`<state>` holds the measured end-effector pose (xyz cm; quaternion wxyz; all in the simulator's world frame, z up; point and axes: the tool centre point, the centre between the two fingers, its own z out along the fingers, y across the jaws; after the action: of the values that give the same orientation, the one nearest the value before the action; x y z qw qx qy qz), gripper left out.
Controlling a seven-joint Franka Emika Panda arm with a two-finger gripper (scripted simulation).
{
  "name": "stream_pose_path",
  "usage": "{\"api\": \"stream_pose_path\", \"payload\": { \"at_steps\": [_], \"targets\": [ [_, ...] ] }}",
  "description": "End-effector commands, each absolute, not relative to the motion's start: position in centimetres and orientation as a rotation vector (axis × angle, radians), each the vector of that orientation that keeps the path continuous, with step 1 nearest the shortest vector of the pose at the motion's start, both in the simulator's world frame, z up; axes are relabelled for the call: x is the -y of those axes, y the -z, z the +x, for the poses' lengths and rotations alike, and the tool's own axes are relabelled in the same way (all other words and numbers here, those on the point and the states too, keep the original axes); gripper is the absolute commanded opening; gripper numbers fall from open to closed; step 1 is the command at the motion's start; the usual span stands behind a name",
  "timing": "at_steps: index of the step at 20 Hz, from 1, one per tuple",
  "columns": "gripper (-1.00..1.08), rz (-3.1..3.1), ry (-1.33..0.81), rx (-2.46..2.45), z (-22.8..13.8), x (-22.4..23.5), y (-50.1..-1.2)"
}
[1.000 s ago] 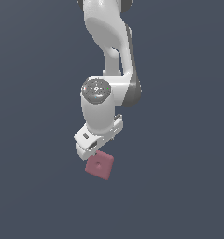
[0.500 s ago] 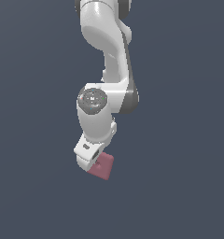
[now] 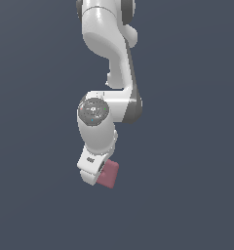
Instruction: Pick up the object and move it to a goal position.
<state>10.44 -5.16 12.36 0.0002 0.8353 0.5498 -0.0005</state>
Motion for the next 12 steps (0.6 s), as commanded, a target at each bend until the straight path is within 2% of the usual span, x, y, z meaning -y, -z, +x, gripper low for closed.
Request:
{"api": "stream_pose_path", "payload": {
  "at_steps": [1,12],
  "targets": [
    [1.00,2.606,0.000,-1.754,10.6,5.2,-12.3],
    [1.00,2.599,0.000,-1.764,10.6,5.3,-10.6]
  ]
}}
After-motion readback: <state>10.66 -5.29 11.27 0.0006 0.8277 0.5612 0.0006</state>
